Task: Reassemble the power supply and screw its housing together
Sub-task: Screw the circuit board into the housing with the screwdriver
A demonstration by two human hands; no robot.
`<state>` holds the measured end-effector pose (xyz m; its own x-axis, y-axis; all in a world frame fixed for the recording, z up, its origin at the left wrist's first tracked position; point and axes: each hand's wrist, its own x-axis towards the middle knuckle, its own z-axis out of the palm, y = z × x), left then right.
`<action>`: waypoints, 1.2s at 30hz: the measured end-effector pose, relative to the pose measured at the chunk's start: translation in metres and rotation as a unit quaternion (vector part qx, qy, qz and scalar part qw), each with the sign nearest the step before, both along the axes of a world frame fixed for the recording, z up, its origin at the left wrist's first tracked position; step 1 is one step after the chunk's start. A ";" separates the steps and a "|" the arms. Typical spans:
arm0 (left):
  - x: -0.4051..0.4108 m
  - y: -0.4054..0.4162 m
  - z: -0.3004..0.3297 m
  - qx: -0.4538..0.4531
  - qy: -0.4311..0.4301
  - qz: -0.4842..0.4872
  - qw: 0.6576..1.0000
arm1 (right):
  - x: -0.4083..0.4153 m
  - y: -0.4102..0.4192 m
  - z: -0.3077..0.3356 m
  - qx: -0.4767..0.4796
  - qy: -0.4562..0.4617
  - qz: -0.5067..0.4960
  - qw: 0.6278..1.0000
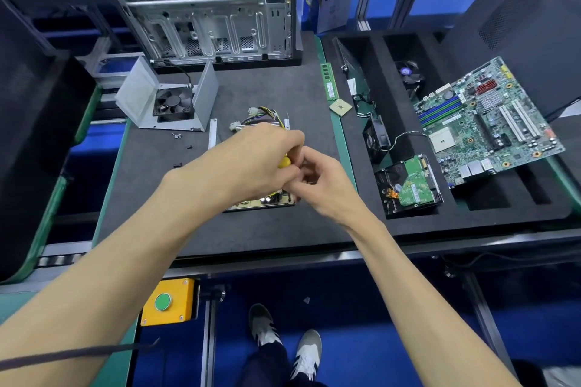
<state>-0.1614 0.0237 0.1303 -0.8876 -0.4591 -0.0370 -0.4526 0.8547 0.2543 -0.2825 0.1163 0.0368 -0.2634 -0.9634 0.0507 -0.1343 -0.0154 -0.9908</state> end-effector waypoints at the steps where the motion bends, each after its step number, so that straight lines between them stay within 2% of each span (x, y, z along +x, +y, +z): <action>1: 0.001 -0.002 0.001 0.007 -0.003 -0.009 1.000 | -0.001 -0.001 0.001 0.004 0.000 0.003 1.000; 4: 0.005 -0.013 0.004 0.071 0.004 0.006 0.997 | -0.004 -0.001 0.002 0.000 0.037 -0.010 0.999; 6: 0.011 -0.026 0.007 0.153 0.055 0.050 0.985 | -0.009 -0.004 0.004 -0.030 0.049 -0.046 0.997; 7: 0.014 -0.034 0.007 0.185 0.095 0.076 0.975 | -0.012 -0.006 0.008 -0.045 0.019 -0.076 0.996; 9: 0.018 -0.053 0.001 0.182 0.147 0.126 0.964 | -0.019 -0.016 0.014 -0.040 -0.112 -0.156 0.981; 11: 0.018 -0.071 -0.009 0.140 0.150 0.159 0.966 | -0.030 -0.031 0.019 -0.028 -0.269 -0.205 0.941; 13: 0.014 -0.083 -0.019 0.133 0.136 0.169 0.967 | -0.038 -0.046 0.019 -0.013 -0.328 -0.237 0.914; 16: 0.002 -0.102 -0.033 0.126 0.083 0.131 0.980 | -0.042 -0.065 0.013 0.066 -0.290 -0.266 0.917; 20: -0.019 -0.120 -0.048 0.123 0.006 0.069 0.990 | -0.038 -0.083 -0.003 0.137 -0.179 -0.229 0.947; 25: -0.038 -0.138 -0.066 0.138 -0.082 -0.007 0.987 | -0.035 -0.101 -0.014 0.203 -0.122 -0.207 0.949; 28: -0.045 -0.151 -0.072 0.091 -0.078 -0.068 0.990 | -0.032 -0.110 -0.017 0.205 -0.083 -0.179 0.959; 32: -0.051 -0.163 -0.079 0.064 -0.048 -0.097 0.992 | -0.032 -0.114 -0.019 0.209 -0.052 -0.163 0.963; 36: -0.060 -0.169 -0.080 0.081 -0.068 -0.131 0.986 | -0.034 -0.112 -0.021 0.220 -0.095 -0.152 0.959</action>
